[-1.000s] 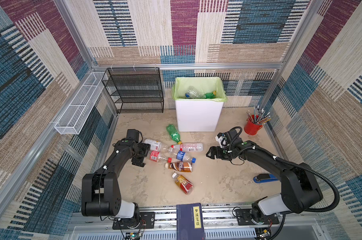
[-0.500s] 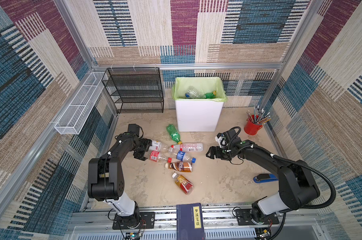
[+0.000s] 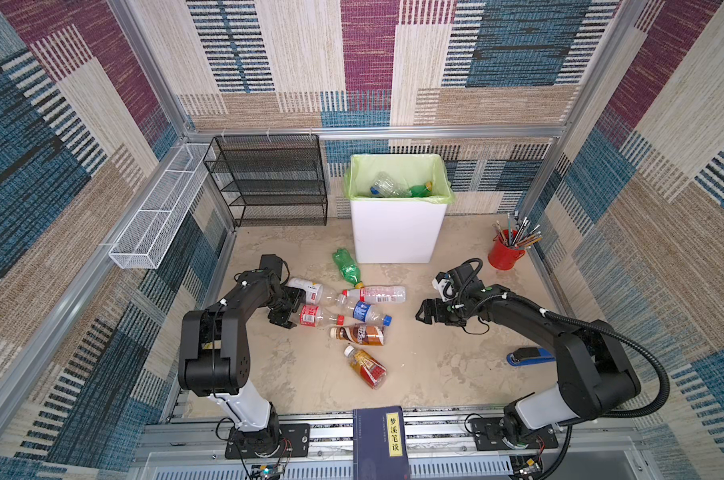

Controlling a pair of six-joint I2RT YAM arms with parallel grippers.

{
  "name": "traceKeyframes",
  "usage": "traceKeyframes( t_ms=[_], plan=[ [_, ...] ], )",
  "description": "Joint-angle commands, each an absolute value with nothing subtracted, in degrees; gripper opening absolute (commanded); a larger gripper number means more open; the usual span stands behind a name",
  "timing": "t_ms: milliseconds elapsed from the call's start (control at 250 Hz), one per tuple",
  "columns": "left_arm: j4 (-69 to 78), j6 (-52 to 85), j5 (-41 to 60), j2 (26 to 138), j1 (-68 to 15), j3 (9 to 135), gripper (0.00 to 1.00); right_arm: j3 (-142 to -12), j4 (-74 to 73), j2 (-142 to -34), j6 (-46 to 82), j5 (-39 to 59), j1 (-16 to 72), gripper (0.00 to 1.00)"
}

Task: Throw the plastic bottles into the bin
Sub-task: 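Close left gripper around the clear bottle in the pile, then lift the clear bottle with left gripper off the pile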

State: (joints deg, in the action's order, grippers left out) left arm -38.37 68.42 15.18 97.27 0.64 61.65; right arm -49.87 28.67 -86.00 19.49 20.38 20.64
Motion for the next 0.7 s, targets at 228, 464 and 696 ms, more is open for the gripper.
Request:
traceKeyframes(
  t_ms=[228,464,696],
  plan=[
    [-38.84,57.42,18.09,97.83,2.67,64.27,0.59,-50.76,27.92,-84.10,30.47,18.30,20.72,0.87],
    [-40.43,51.52,20.49,97.23,3.60,65.88,0.62,-52.13,27.74,-81.59,33.55,15.49,20.70,0.85],
    [-38.73,52.59,18.96,100.43,3.52,62.67,0.69,-52.19,25.13,-81.74,30.51,17.95,20.69,0.85]
  ],
)
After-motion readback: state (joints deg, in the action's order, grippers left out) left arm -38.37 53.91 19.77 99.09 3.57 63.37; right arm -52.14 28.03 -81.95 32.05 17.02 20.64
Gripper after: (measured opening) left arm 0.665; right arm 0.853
